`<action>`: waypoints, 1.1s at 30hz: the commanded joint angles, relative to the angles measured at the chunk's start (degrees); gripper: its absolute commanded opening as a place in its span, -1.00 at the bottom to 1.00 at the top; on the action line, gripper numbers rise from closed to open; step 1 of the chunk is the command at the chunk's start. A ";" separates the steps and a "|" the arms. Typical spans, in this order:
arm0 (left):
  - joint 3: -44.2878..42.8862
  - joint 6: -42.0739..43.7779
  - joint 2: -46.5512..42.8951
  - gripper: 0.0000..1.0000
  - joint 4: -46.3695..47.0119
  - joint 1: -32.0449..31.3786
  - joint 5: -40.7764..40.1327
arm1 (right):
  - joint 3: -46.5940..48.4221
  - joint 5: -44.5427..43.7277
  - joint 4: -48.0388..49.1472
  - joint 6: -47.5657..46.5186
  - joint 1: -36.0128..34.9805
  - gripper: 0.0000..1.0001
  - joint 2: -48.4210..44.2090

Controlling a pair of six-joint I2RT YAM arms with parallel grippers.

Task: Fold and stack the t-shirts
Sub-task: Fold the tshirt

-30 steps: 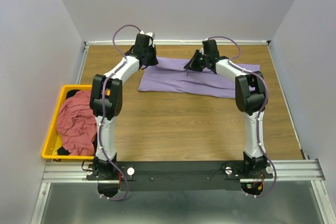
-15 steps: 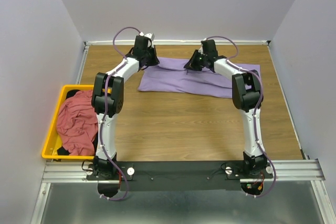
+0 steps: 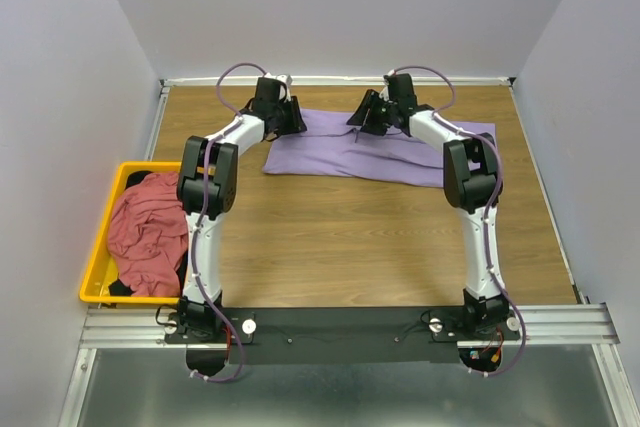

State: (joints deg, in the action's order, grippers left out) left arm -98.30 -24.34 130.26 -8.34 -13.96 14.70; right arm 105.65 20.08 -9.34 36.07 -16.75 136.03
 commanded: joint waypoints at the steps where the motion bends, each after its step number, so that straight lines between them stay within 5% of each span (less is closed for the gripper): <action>1: 1.53 -0.53 -5.00 0.01 1.22 0.95 0.95 | 0.53 -2.67 -0.59 -3.37 0.58 0.32 -4.09; 9: 11.01 -2.73 -20.90 0.16 -7.04 1.21 -11.45 | -12.39 -14.35 -5.06 -10.76 2.78 0.63 -20.26; 17: 34.72 -4.93 -34.44 0.18 -6.43 1.21 -12.86 | -37.31 -19.64 -9.28 -8.32 10.32 0.66 -38.10; 25: 41.52 -8.18 -35.42 0.18 -2.56 1.39 -9.86 | -55.27 -19.72 -9.38 -4.17 24.03 0.64 -54.72; 33: 41.35 -12.57 -33.32 0.18 0.77 2.44 -11.10 | -60.56 -14.28 -8.06 2.23 36.78 0.62 -56.14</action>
State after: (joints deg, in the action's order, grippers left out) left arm -56.16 -34.00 95.33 -10.72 -12.14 4.10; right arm 46.92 3.25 -18.02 34.11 17.80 79.83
